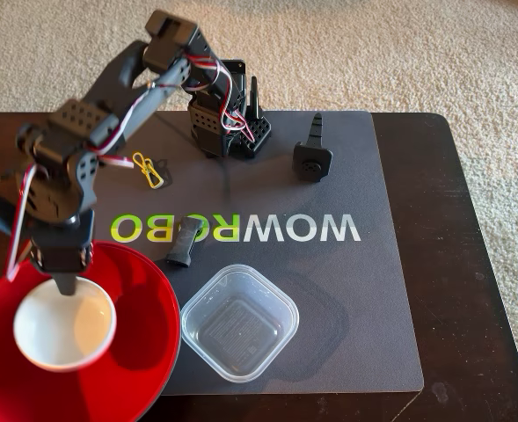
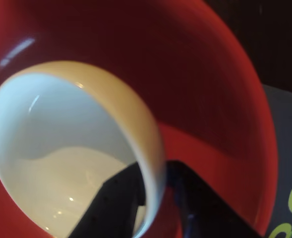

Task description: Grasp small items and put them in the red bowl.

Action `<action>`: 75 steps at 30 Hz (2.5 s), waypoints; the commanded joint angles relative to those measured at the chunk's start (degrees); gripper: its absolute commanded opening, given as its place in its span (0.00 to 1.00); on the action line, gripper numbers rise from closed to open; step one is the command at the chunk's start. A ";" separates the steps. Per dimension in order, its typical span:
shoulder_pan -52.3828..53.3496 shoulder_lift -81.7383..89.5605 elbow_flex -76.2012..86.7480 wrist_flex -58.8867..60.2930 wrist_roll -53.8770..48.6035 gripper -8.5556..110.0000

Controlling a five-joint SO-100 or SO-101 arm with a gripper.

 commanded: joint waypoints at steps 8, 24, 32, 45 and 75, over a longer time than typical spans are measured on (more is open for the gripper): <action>-3.96 -14.94 -19.78 6.77 0.00 0.07; -2.90 -22.85 -59.59 30.23 2.37 0.33; -12.13 -7.56 -44.65 30.32 7.03 0.33; -24.26 45.53 34.72 11.25 10.55 0.32; -32.96 23.99 40.25 -1.85 3.08 0.07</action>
